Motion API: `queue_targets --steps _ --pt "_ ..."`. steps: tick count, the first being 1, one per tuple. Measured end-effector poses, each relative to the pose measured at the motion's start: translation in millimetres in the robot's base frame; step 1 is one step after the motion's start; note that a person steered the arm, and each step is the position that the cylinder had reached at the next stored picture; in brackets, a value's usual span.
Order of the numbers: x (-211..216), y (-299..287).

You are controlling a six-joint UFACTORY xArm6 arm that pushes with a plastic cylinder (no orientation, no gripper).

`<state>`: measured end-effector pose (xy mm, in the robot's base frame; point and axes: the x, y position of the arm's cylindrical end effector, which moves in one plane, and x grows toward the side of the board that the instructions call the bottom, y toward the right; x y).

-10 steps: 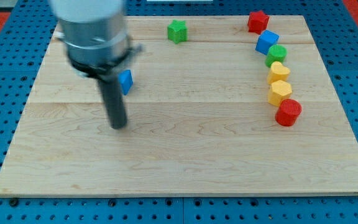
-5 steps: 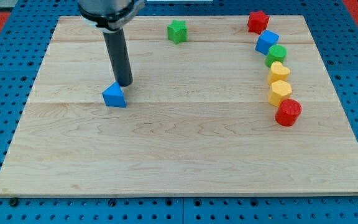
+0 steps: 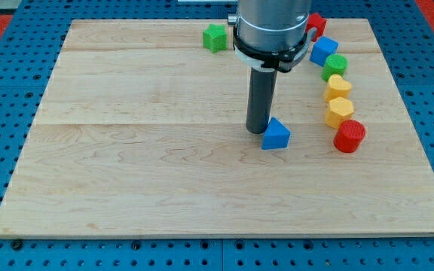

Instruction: Slide the blue triangle closer to the red circle

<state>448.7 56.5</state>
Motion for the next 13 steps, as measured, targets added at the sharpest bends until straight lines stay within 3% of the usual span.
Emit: queue_targets --steps 3,6,9,11,13 --pt "47 67" --pt "110 47" --pt "110 72" --pt "108 41" --pt "93 53"
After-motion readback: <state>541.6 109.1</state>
